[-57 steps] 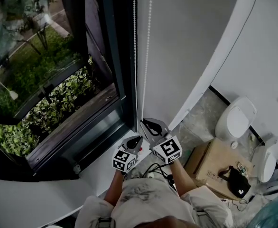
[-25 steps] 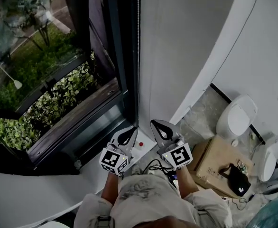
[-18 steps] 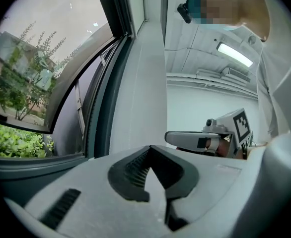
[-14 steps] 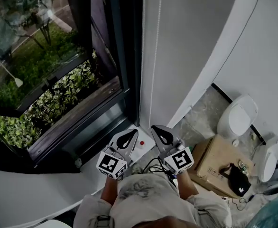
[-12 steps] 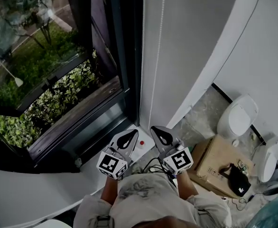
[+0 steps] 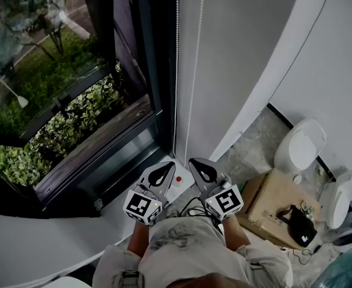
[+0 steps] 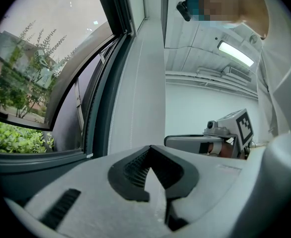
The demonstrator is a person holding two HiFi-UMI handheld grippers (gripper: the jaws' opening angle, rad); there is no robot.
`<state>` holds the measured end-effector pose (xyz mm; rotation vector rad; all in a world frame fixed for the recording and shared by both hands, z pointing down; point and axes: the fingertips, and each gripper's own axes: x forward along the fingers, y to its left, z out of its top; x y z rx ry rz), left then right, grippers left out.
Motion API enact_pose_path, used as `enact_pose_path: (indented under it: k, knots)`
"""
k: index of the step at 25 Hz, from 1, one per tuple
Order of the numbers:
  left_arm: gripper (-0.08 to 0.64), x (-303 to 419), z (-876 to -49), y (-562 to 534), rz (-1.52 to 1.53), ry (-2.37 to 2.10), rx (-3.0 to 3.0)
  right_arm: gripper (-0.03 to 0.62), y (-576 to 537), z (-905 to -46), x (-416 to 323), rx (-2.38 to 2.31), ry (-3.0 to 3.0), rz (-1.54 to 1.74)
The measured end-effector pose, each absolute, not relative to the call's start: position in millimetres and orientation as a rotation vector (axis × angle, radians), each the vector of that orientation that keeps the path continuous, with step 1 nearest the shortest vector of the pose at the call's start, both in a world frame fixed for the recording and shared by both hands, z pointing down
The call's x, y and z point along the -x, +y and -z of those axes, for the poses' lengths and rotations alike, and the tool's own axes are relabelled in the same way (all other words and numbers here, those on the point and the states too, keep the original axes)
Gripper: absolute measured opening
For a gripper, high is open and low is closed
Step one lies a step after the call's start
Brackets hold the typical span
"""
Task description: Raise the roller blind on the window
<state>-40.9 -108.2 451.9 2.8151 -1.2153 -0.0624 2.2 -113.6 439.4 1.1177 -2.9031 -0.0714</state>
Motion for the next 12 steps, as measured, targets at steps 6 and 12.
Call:
enact_pose_path:
  k: [6,12]
  knots:
    - [0.006,40.0,-451.1,-109.3,0.063,-1.222,-2.814,0.006,-114.1,-439.4,-1.7,-1.110,-2.903,0.077]
    - [0.006,40.0,-450.8,-111.1,0.056,-1.232,-2.810,0.006,-115.4,-439.7,-1.8,-1.102,-2.897,0.077]
